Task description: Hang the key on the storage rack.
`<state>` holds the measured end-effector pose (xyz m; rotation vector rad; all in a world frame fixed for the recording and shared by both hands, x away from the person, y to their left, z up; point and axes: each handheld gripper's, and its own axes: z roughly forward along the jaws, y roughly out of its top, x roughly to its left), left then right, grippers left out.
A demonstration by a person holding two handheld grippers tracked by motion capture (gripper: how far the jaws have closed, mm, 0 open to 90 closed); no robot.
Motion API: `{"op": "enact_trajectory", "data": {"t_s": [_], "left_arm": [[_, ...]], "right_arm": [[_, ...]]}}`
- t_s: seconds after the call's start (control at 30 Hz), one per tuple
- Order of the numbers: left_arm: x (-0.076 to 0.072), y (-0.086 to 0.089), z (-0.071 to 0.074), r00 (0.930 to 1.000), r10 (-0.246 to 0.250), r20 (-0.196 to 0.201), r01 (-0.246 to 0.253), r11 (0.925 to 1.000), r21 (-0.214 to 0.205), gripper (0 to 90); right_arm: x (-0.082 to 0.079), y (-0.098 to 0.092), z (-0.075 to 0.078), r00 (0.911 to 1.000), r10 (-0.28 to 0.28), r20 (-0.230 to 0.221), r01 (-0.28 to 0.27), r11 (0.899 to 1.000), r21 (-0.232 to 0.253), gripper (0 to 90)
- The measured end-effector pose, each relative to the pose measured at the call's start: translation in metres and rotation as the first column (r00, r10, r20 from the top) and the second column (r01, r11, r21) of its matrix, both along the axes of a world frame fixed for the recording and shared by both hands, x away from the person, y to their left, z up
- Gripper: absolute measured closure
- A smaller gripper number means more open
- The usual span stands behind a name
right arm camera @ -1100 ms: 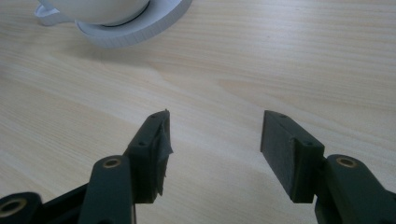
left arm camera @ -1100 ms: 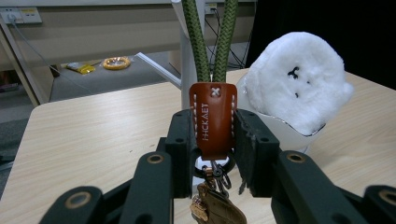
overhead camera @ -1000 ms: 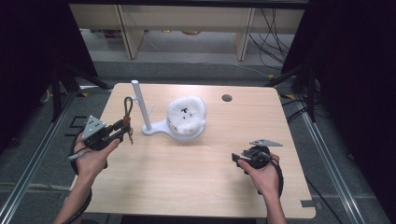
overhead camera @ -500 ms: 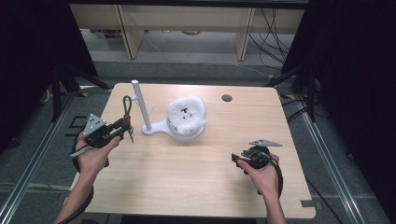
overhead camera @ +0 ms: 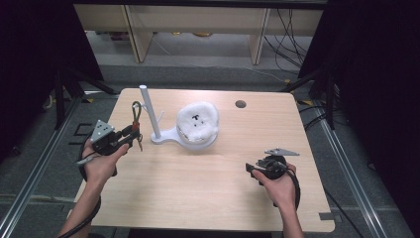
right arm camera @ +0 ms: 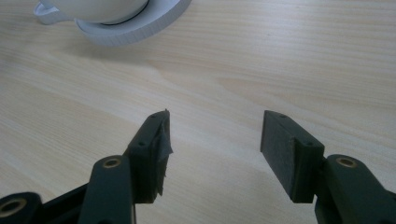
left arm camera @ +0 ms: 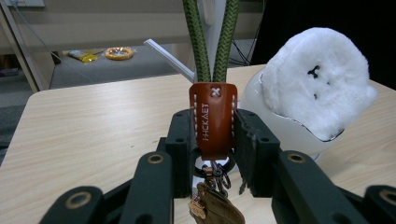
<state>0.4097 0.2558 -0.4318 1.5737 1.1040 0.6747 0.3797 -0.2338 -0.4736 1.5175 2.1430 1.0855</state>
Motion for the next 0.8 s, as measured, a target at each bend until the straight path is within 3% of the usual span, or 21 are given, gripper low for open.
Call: {"op": "enact_trajectory", "data": {"t_s": [0.03, 0.13, 0.8], "left_arm": [[0.001, 0.000, -0.001, 1.0000, 0.002, -0.007, -0.002, 1.0000, -0.001, 67.6], [0.003, 0.000, -0.004, 0.9998, 0.009, -0.016, -0.009, 0.9999, -0.005, 67.5], [0.018, -0.012, -0.015, 0.9991, 0.011, -0.041, -0.011, 0.9999, 0.013, 67.0]], "right_arm": [[-0.002, 0.004, 0.002, 0.9983, -0.036, -0.046, 0.038, 0.998, 0.041, 43.6], [-0.002, 0.004, 0.001, 0.9979, -0.039, -0.052, 0.041, 0.998, 0.043, 43.7], [-0.002, 0.003, 0.001, 0.9985, -0.034, -0.043, 0.036, 0.999, 0.038, 43.6]]}}
